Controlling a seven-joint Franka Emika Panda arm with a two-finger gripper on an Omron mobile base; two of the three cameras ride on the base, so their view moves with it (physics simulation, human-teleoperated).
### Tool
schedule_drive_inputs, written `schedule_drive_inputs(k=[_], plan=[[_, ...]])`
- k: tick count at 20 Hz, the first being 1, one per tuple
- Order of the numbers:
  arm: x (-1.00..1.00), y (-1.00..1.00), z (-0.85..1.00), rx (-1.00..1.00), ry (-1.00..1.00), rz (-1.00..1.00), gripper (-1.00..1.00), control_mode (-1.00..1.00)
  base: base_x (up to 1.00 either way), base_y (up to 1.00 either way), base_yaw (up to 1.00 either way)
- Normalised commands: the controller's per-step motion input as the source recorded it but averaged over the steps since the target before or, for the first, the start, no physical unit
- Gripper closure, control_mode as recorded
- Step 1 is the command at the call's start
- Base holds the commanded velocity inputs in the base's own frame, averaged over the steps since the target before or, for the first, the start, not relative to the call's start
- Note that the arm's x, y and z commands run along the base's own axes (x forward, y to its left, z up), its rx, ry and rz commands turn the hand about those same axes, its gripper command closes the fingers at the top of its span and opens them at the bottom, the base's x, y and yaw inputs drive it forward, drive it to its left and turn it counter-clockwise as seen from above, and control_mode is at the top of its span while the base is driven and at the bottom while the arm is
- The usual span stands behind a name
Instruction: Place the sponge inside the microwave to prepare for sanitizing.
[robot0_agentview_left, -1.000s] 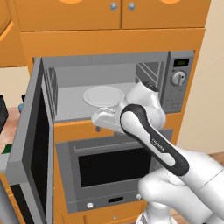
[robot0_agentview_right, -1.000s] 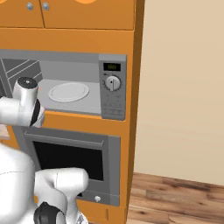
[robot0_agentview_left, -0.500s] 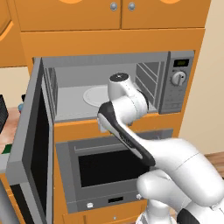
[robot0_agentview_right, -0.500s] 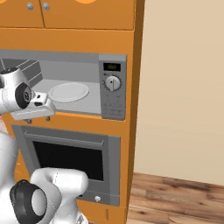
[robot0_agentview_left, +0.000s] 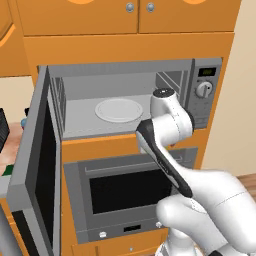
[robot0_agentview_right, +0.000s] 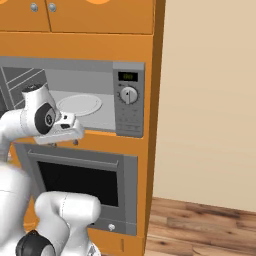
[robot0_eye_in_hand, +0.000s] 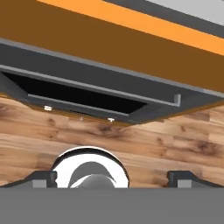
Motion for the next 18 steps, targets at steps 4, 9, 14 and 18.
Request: schedule_drive_inputs(k=[4,9,14,18], plan=[[-0.60,-0.23,0.00,0.21,0.00,-0.15,-1.00,-1.00,0.00,0.00,0.00],[-0.57,-0.45,0.00,0.09,0.00,-0.26,-1.00,-1.00,0.00,0.00,0.00],[-0.23,-0.33,0.00,0.01,0.00,-0.21,-1.00,-1.00,0.00,0.00,0.00],[0.00,0.00,0.00,0.00,0.00,0.00,-1.00,-1.00,0.00,0.00,0.00]])
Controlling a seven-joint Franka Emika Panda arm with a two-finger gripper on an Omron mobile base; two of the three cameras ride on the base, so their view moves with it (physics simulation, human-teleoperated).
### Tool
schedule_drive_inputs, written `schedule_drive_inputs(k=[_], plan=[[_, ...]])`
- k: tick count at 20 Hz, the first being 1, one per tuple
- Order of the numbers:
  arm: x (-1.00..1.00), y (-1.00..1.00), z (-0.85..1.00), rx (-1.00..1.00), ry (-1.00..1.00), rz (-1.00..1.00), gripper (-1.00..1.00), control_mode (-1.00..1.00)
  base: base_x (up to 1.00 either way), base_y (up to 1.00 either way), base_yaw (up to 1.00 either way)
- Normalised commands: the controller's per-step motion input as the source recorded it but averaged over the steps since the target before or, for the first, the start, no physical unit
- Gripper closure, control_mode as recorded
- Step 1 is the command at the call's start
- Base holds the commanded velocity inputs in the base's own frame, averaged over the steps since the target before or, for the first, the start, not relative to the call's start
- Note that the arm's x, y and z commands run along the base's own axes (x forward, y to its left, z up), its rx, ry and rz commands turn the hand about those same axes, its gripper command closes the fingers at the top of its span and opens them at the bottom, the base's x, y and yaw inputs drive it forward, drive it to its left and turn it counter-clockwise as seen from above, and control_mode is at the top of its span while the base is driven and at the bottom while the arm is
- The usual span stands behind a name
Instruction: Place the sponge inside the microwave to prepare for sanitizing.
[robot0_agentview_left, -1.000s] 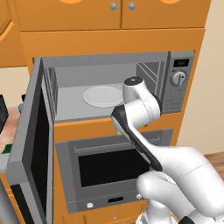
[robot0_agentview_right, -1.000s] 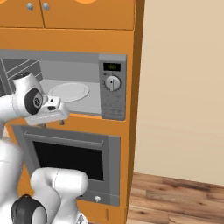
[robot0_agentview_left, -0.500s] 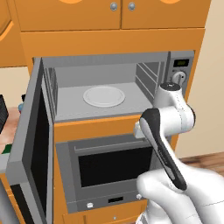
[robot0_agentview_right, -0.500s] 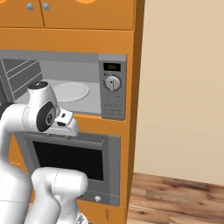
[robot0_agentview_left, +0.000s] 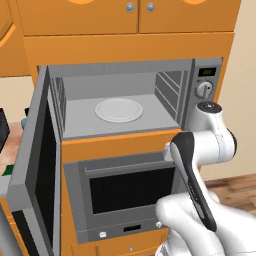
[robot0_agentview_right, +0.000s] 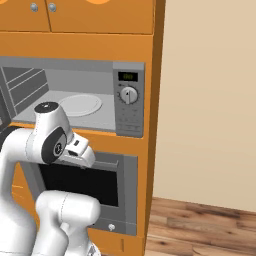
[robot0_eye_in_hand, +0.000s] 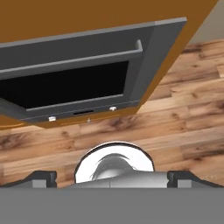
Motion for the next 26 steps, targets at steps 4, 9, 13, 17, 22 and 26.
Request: schedule_drive_inputs(k=[4,9,13,17,22,26], plan=[[0.00,0.00,0.00,0.00,0.00,0.00,-1.00,-1.00,0.00,0.00,0.00],[0.00,0.00,0.00,0.00,0.00,0.00,-1.00,1.00,-0.30,-0.01,-0.03],[0.00,0.00,0.00,0.00,0.00,0.00,-1.00,1.00,-0.67,0.00,-0.10],[0.00,0.00,0.00,0.00,0.00,0.00,-1.00,1.00,-0.81,0.06,-0.14],[0.00,0.00,0.00,0.00,0.00,0.00,-1.00,1.00,-0.71,0.04,-0.10],[0.00,0.00,0.00,0.00,0.00,0.00,-1.00,1.00,-0.74,0.10,-0.03]])
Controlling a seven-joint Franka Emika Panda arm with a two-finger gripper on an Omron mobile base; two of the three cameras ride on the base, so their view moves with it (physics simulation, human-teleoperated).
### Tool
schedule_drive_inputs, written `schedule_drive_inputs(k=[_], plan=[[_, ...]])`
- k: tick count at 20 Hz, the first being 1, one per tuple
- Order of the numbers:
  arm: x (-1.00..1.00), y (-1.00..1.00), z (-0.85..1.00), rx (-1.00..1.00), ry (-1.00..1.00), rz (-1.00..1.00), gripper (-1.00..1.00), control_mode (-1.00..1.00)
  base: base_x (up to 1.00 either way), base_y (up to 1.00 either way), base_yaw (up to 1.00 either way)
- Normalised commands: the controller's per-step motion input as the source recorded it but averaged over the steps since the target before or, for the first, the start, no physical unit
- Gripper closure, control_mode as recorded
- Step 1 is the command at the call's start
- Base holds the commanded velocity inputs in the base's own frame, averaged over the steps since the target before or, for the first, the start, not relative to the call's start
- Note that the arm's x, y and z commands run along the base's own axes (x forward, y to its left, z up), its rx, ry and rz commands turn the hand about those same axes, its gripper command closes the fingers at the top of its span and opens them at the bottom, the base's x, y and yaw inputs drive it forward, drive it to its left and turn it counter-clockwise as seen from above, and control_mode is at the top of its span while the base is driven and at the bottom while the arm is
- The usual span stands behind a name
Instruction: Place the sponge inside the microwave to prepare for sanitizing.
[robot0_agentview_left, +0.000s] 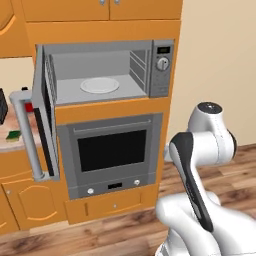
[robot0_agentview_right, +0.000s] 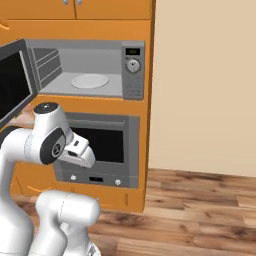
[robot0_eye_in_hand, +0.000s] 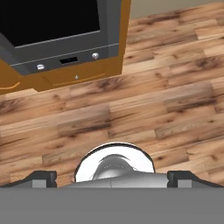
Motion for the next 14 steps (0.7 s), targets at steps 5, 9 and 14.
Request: schedule_drive_inputs(k=[5,9,14], plan=[[0.00,0.00,0.00,0.00,0.00,0.00,-1.00,1.00,-0.74,0.52,0.00],[0.00,0.00,0.00,0.00,0.00,0.00,-1.00,1.00,-0.55,0.56,0.00],[0.00,0.00,0.00,0.00,0.00,0.00,-1.00,1.00,-0.32,0.82,0.00]])
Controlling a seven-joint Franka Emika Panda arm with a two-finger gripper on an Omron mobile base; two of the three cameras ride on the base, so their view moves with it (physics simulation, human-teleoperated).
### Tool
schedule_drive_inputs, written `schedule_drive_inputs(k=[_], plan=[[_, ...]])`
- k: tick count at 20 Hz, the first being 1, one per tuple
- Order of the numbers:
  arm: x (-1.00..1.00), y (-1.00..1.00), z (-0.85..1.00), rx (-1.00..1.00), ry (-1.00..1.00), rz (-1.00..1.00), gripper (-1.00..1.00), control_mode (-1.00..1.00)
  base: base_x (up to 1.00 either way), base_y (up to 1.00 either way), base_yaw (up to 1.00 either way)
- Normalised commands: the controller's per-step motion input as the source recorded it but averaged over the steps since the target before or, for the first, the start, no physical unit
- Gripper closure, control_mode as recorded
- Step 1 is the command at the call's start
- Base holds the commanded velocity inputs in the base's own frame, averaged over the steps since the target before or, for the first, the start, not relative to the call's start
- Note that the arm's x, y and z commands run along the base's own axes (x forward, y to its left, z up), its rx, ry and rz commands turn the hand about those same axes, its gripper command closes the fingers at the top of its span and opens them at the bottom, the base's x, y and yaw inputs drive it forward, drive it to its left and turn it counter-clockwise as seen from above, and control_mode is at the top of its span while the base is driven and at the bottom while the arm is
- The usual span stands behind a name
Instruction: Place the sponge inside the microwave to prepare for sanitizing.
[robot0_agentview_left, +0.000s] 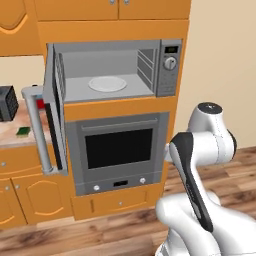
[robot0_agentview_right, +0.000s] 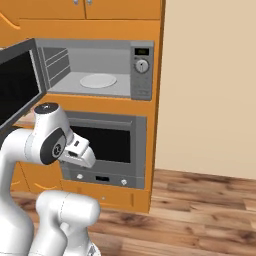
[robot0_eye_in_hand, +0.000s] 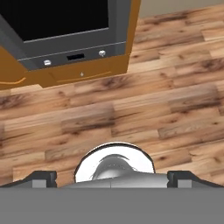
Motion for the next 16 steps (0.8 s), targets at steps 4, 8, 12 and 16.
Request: schedule_drive_inputs(k=[4,8,12,16], plan=[[0.00,0.00,0.00,0.00,0.00,0.00,-1.00,1.00,-0.32,0.91,0.00],[0.00,0.00,0.00,0.00,0.00,0.00,-1.00,1.00,-0.03,0.95,-0.01],[0.00,0.00,0.00,0.00,0.00,0.00,-1.00,1.00,0.33,1.00,-0.03],[0.00,0.00,0.00,0.00,0.00,0.00,-1.00,1.00,-0.30,0.96,0.02]])
